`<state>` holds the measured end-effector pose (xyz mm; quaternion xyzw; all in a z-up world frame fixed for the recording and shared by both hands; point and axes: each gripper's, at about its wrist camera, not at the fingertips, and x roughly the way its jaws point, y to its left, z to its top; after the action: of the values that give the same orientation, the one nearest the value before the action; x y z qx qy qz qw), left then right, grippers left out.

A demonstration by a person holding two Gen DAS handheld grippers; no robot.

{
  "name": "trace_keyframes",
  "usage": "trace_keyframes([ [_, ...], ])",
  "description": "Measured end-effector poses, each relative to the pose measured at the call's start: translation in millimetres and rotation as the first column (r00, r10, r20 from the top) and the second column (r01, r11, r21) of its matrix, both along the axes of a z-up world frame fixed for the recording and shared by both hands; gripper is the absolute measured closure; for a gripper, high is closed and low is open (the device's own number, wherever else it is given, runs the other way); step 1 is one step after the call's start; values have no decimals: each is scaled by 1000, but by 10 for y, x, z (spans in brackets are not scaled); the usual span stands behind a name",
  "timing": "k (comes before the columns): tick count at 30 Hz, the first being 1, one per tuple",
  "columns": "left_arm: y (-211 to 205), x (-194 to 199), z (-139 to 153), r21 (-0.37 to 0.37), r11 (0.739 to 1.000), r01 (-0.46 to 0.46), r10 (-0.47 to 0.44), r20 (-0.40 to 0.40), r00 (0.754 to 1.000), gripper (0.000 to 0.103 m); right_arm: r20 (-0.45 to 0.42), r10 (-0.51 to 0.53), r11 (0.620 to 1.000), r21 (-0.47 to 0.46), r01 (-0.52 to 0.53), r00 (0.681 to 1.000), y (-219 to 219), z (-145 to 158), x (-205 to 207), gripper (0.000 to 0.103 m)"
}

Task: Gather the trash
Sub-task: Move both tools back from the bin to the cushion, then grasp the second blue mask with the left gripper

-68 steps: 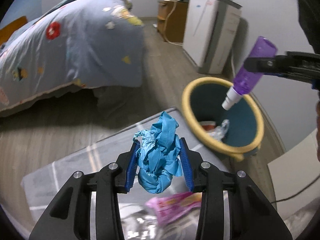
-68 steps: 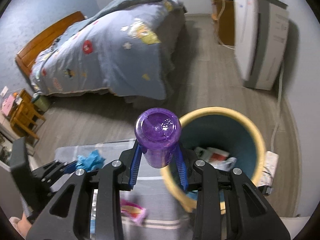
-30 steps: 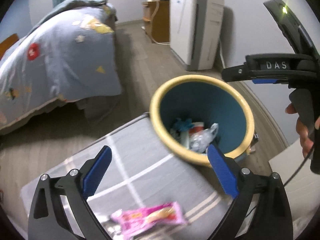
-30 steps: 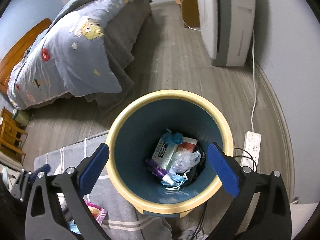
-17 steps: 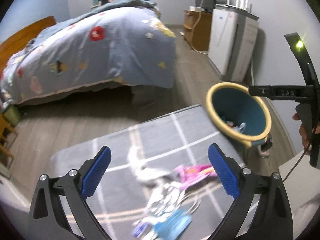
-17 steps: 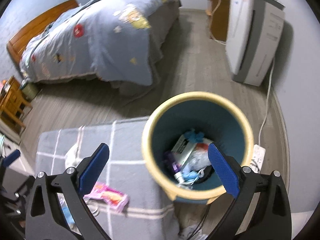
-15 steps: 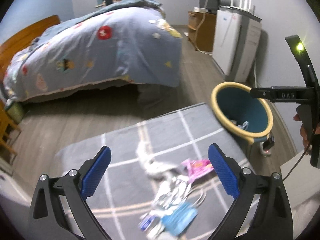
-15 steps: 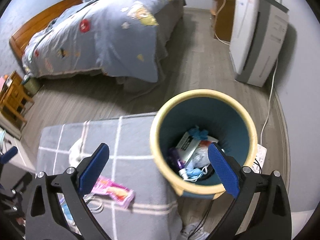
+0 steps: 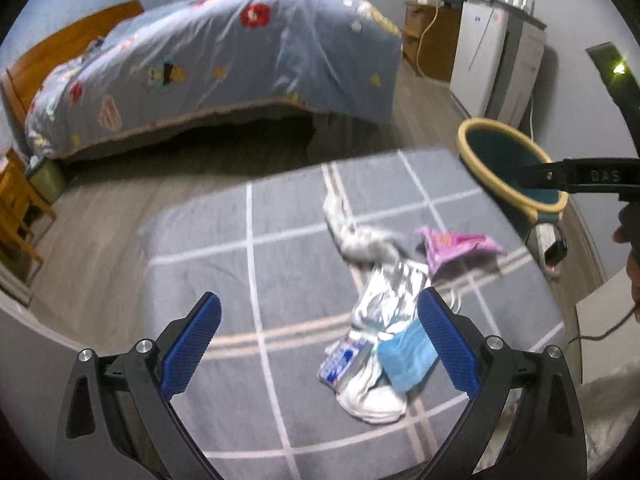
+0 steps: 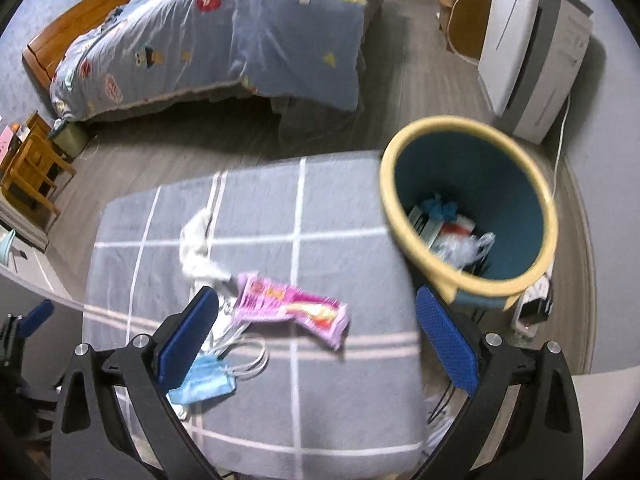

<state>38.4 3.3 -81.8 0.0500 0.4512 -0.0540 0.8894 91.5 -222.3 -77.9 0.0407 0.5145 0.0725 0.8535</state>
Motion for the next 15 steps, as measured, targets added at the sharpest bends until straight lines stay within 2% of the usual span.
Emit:
trace_keyframes([
  [5,-58,-36,-196,-34,999,15,-16,-48,999,6,-20,6,999,-40,-7,1000,82,-166,-60,6],
  [10,-268,-101,-381,-28,993,116,-118,-99,988,6,-46,-18,999,-49,16,999,25,-261,-44,6],
  [15,-463,-113,-581,-3,980,200,-198,-169,966,7,-71,-14,998,-59,10,997,30,-356,0,6],
])
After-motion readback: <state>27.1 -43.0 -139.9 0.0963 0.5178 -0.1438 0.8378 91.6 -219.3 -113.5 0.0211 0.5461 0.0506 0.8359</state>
